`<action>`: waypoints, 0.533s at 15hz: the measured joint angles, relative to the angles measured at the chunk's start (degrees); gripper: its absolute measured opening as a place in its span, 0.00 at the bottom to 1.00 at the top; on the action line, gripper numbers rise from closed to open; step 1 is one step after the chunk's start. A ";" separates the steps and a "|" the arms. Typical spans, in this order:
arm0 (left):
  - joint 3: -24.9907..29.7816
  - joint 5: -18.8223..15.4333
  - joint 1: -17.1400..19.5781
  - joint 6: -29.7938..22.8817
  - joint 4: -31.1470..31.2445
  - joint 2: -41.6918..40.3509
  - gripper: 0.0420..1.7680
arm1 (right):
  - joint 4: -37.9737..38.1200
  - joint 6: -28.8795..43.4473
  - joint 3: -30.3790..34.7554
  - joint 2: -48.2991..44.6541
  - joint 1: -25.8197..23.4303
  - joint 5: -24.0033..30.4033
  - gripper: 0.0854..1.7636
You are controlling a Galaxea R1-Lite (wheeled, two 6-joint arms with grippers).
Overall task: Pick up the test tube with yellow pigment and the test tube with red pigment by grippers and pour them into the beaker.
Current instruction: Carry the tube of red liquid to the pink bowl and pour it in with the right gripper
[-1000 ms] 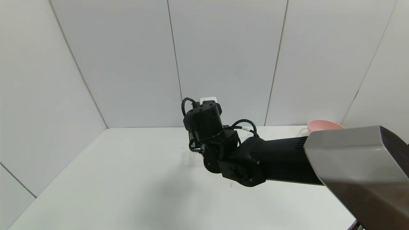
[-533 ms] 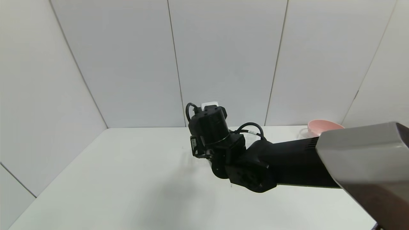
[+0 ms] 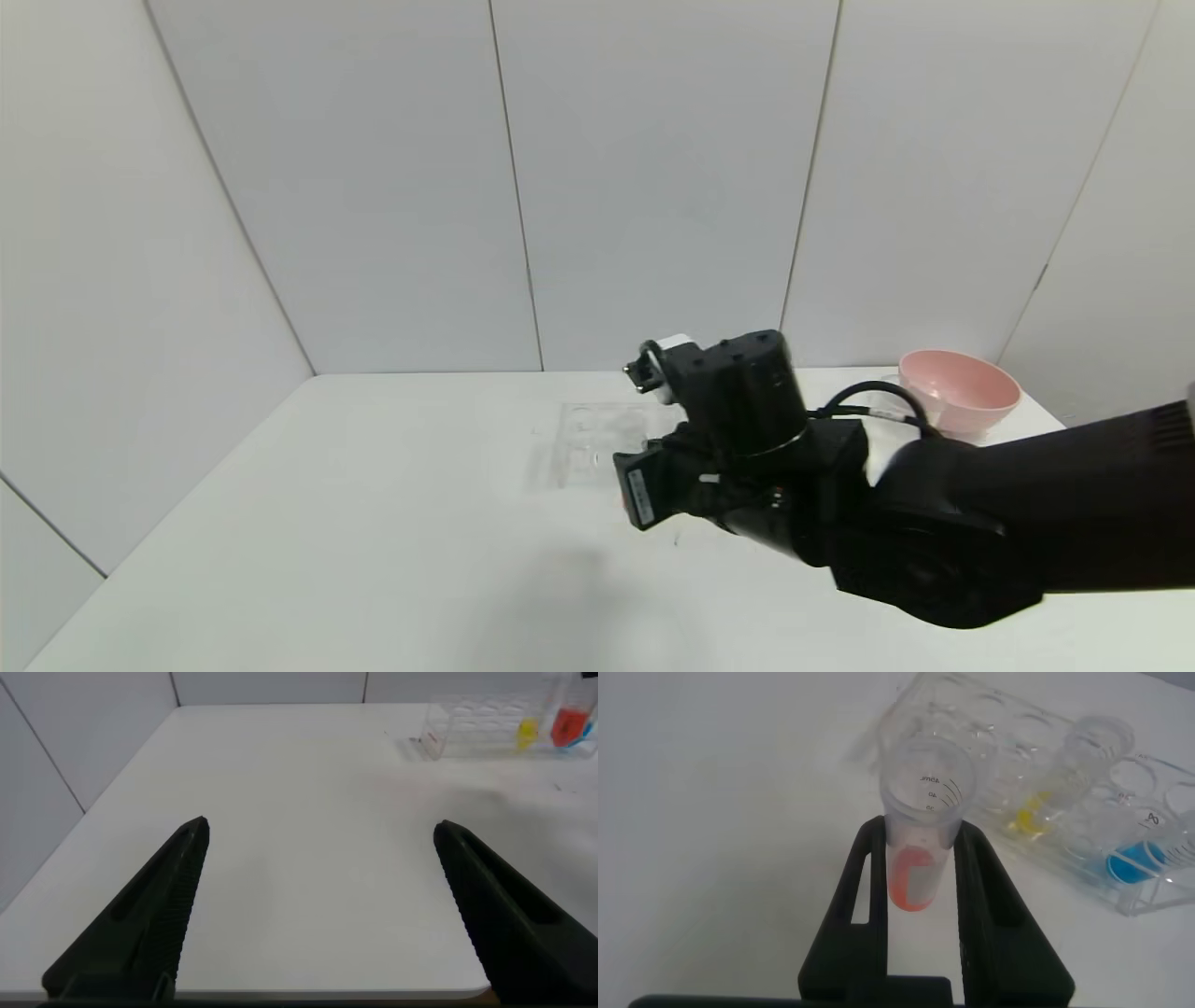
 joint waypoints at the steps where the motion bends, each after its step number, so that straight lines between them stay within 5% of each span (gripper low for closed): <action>1: 0.00 0.00 0.00 0.00 0.00 0.00 0.97 | -0.96 -2.10 4.22 -2.82 -1.71 3.96 0.24; 8: 0.00 0.00 0.00 0.00 0.00 0.00 0.97 | -1.85 -16.32 20.09 -18.33 -22.99 25.62 0.24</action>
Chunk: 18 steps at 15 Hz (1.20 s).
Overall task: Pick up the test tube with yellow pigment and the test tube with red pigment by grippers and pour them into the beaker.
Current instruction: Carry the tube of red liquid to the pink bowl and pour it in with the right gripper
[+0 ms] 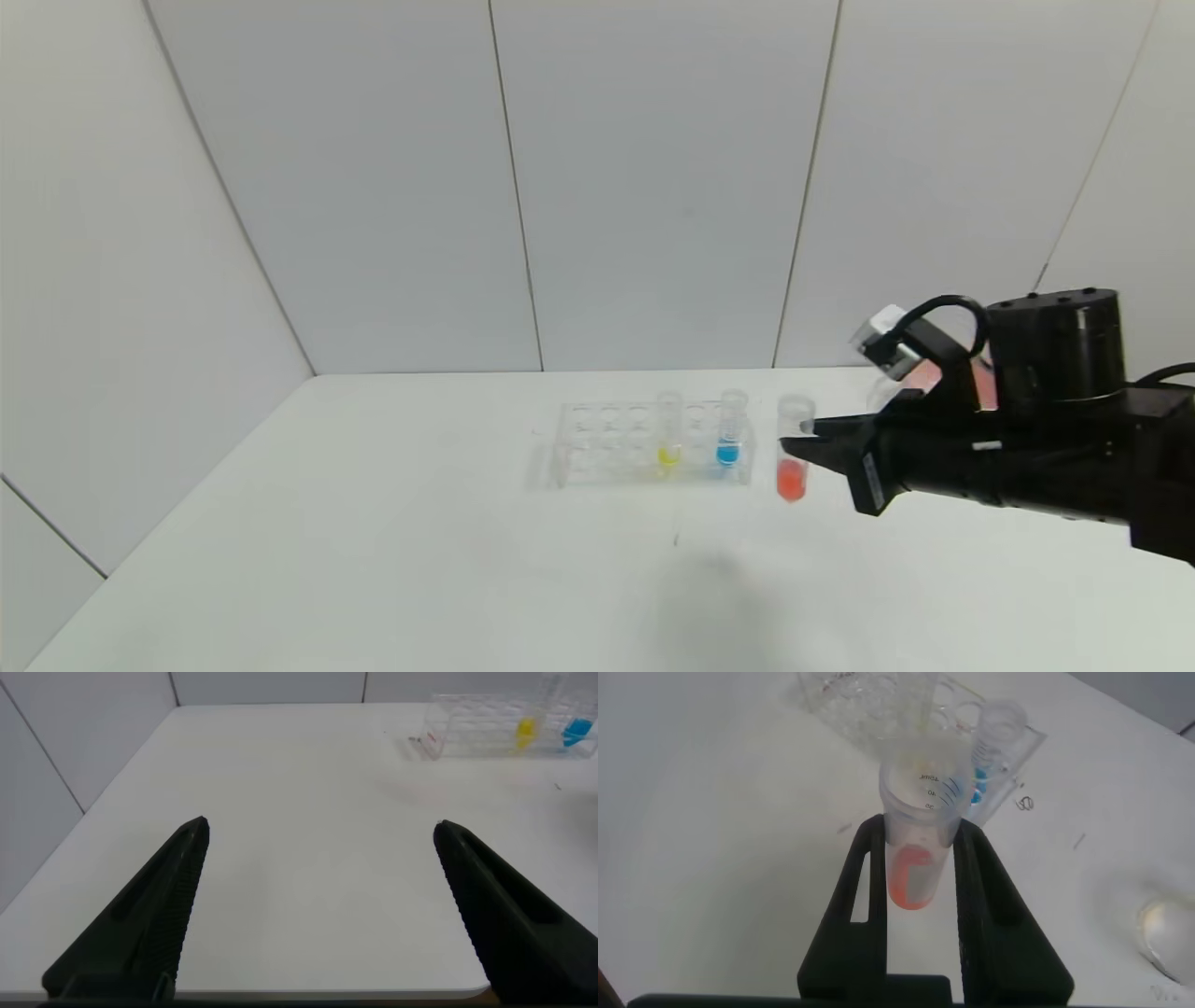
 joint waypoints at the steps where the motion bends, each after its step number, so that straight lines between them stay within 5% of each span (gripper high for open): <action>1: 0.00 0.00 0.00 0.00 0.00 0.00 0.97 | 0.22 -2.11 0.91 -1.10 -3.41 2.88 0.24; 8: 0.00 0.00 0.00 0.02 0.00 0.00 0.97 | 12.95 -17.80 -2.71 -2.69 -28.45 21.30 0.24; 12: 0.00 0.00 0.00 0.00 0.00 0.00 0.97 | 16.07 -21.98 -9.65 1.94 -34.06 25.82 0.24; 18: 0.00 0.00 0.00 0.00 0.00 0.00 0.97 | 35.65 -36.21 -25.97 9.37 -40.61 26.01 0.24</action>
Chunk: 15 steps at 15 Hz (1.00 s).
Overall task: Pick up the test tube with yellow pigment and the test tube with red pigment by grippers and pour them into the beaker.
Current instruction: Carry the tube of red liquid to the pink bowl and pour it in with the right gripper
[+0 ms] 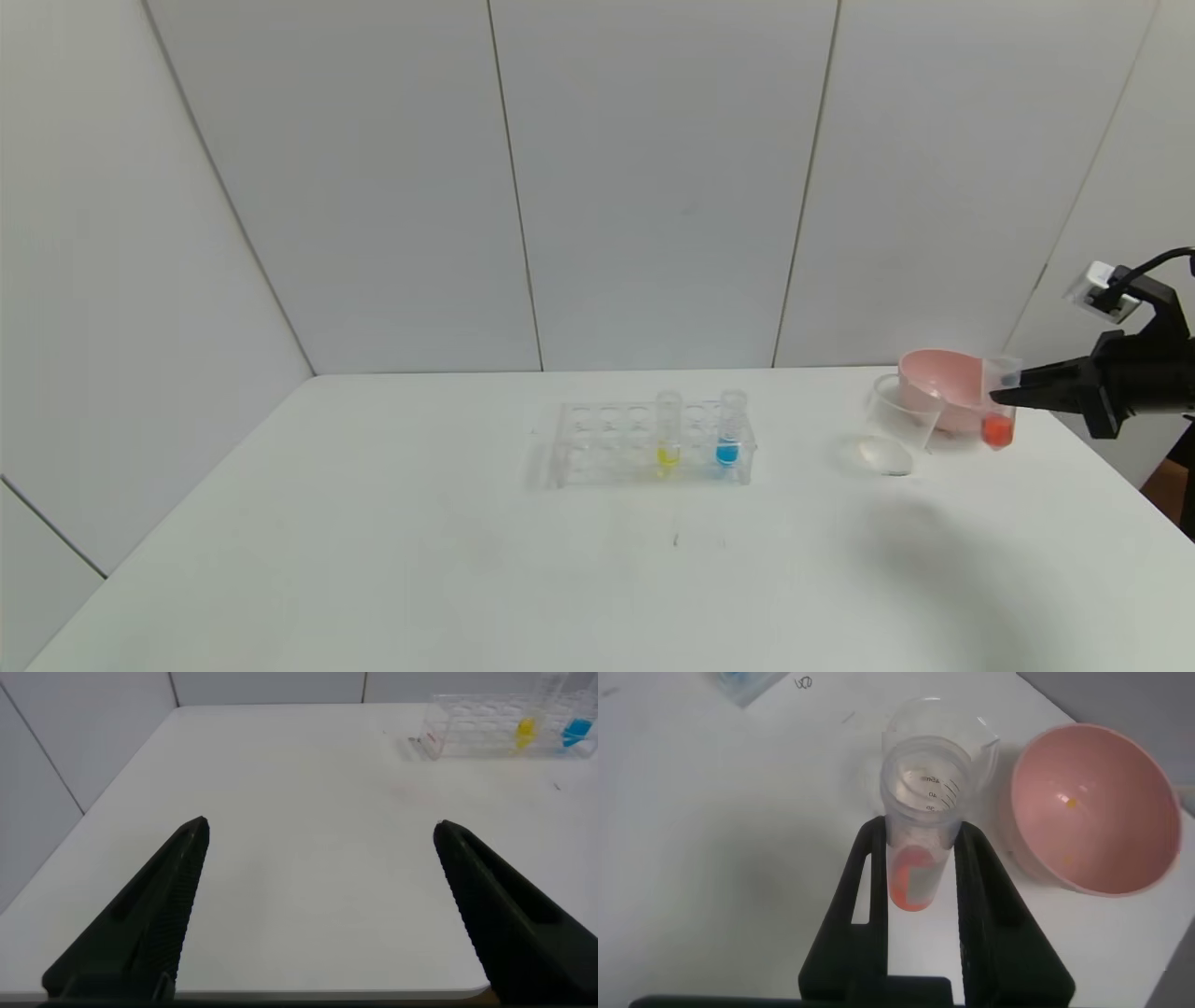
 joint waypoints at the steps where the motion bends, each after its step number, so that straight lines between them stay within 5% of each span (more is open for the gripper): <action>1: 0.00 -0.02 0.00 0.02 0.00 0.00 0.97 | 2.16 -3.32 -2.84 1.52 -1.05 -0.09 0.24; 5: 0.00 0.00 0.00 0.00 0.00 0.00 0.97 | 10.33 -8.03 -13.70 6.38 -2.38 -4.11 0.24; 10: 0.00 0.00 0.00 0.00 0.00 0.00 0.97 | 17.01 -8.87 -24.09 9.98 1.56 -13.01 0.24; 15: 0.00 0.00 0.00 0.00 0.00 0.00 0.97 | 32.52 -10.87 -36.83 12.43 5.64 -17.41 0.24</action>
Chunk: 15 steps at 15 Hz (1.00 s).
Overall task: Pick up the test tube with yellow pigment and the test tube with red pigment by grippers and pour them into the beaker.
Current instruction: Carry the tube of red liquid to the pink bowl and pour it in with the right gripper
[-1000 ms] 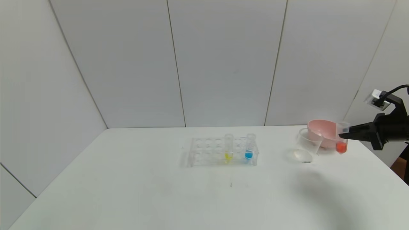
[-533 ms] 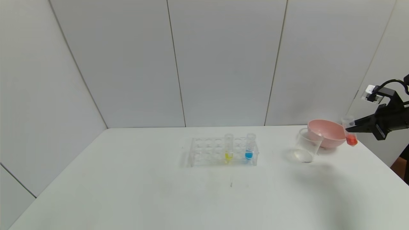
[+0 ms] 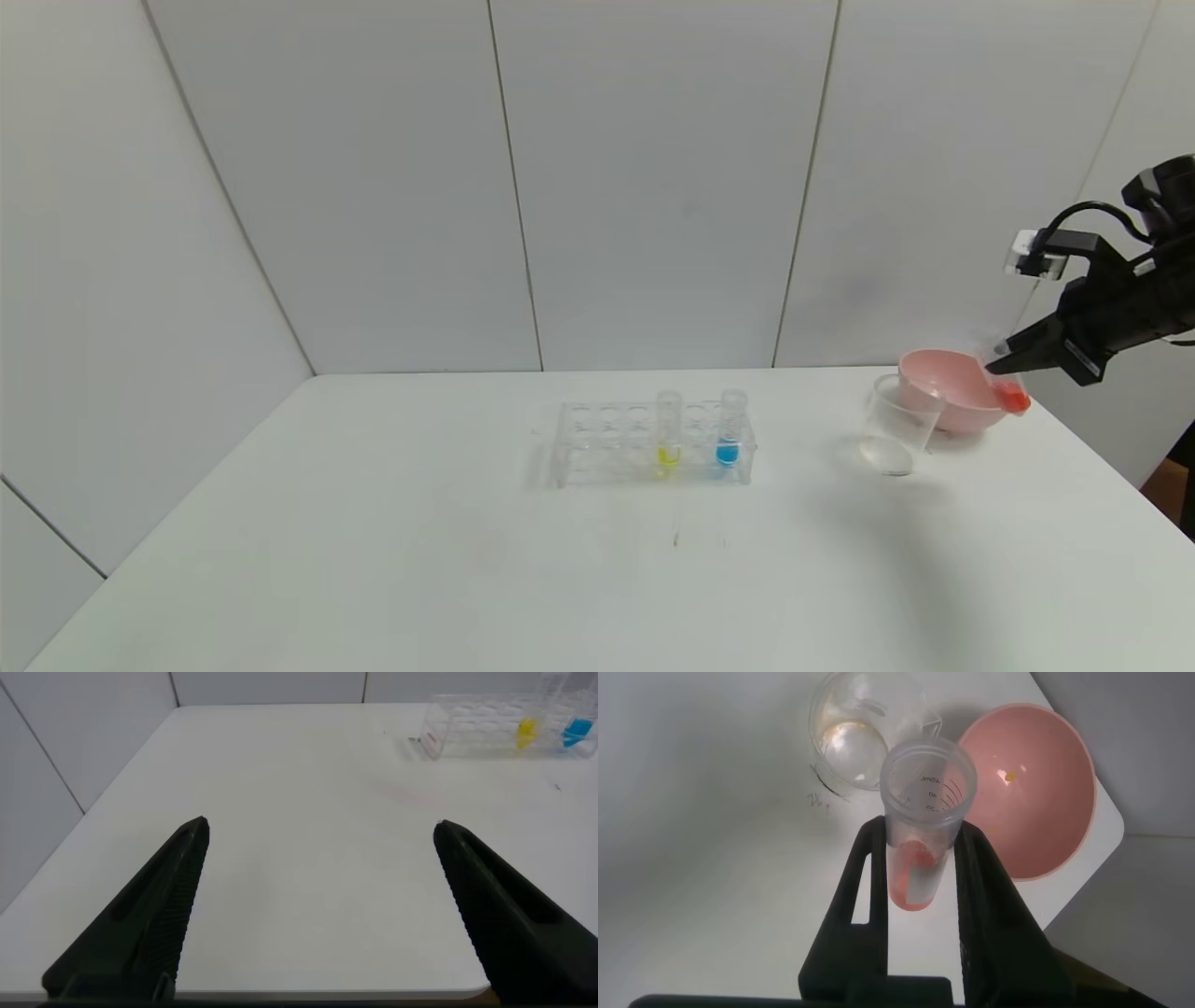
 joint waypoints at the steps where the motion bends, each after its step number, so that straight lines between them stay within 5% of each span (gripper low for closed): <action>1: 0.00 0.00 0.00 0.00 0.00 0.00 0.97 | 0.60 -0.82 -1.32 0.41 0.90 -1.51 0.24; 15: 0.00 -0.02 0.00 0.00 0.00 0.00 0.97 | 0.71 -3.85 -2.69 3.23 7.94 -21.98 0.24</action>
